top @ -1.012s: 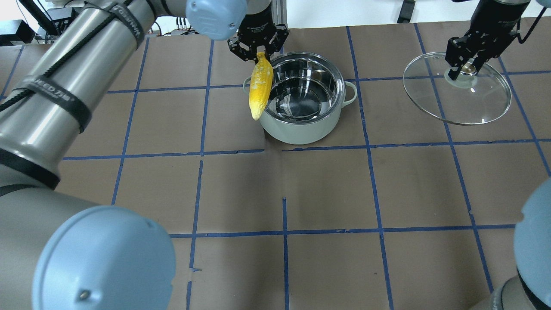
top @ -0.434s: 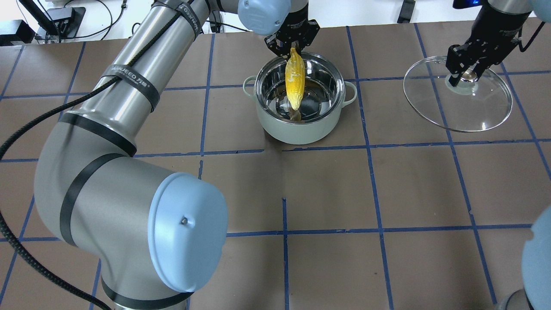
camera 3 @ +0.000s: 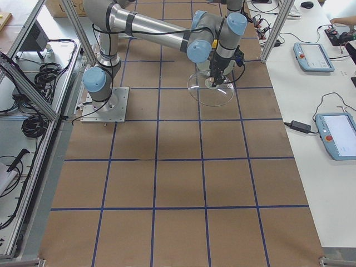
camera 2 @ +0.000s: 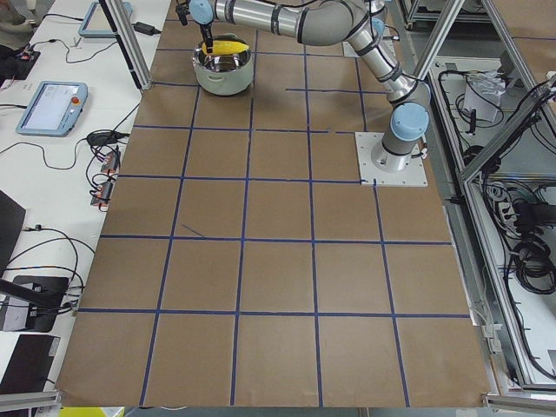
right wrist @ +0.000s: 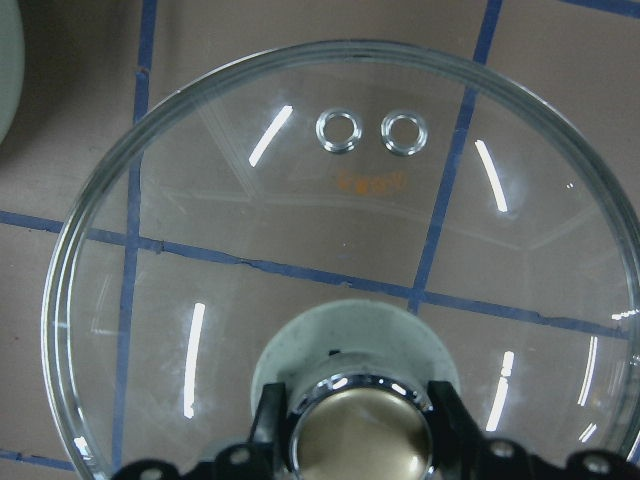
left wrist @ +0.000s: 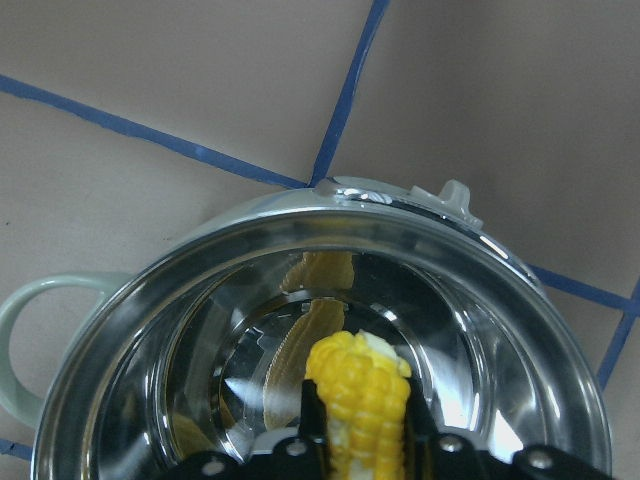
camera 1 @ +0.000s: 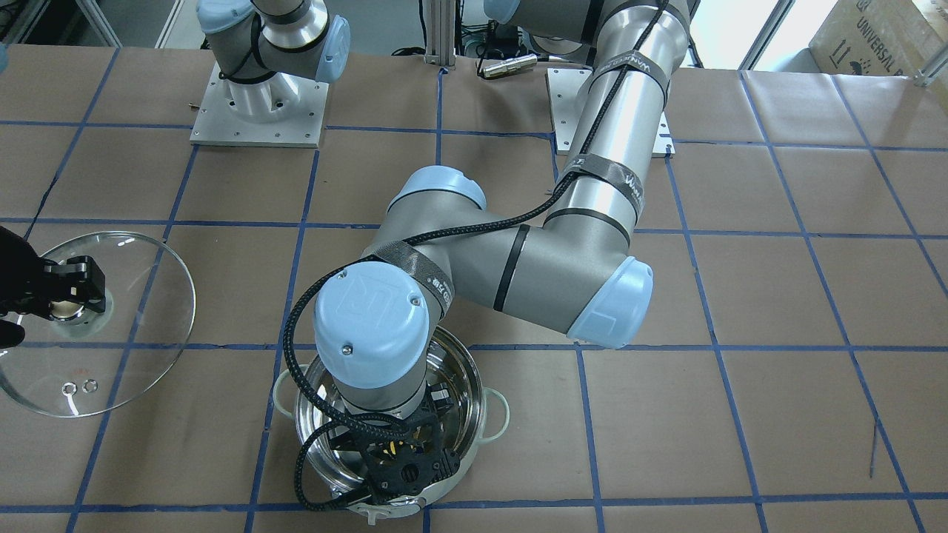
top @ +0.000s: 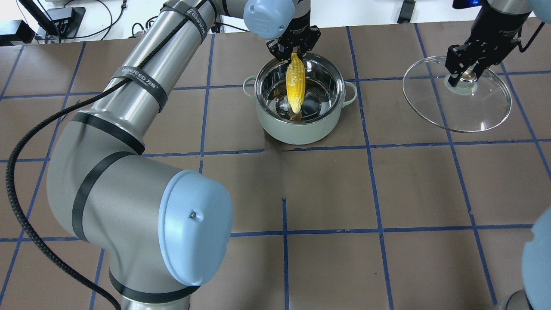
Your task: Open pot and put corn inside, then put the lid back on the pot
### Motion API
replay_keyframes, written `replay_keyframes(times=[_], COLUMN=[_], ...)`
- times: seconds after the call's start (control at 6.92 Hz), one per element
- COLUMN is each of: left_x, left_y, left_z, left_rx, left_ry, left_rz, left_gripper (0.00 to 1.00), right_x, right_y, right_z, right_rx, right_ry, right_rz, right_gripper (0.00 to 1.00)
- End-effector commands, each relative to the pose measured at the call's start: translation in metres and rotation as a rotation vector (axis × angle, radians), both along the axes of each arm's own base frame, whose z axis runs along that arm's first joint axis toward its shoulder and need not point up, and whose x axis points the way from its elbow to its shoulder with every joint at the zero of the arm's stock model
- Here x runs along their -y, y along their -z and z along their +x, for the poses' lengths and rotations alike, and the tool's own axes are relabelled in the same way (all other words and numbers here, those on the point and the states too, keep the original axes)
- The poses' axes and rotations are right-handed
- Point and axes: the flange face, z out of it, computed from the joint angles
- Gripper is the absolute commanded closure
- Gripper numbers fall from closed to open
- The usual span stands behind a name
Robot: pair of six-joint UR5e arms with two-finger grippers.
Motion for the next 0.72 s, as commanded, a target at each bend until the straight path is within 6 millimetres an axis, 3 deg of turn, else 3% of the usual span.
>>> replay_keyframes(times=[0.0,0.29,0.43,0.58], left_x=[0.001,-0.001,0.001,0.004], left_y=[-0.003,-0.004,-0.016,-0.032], left_z=[0.001,0.005,0.017,0.044], left_rx=[0.0,0.007,0.012,0.014], left_ry=[0.002,0.072,0.174,0.219], left_rz=[-0.006,0.0,-0.012,-0.012], left_gripper=[0.0,0.0,0.0,0.0], right_x=[0.0,0.002,0.002,0.007], right_y=[0.0,-0.008,-0.019,-0.029], right_z=[0.001,0.007,0.025,0.068], right_rx=[-0.003,-0.004,0.004,-0.01], right_ry=[0.003,0.023,0.03,-0.015], right_rz=[0.003,-0.016,-0.044,-0.116], right_gripper=[0.84,0.85,0.85,0.85])
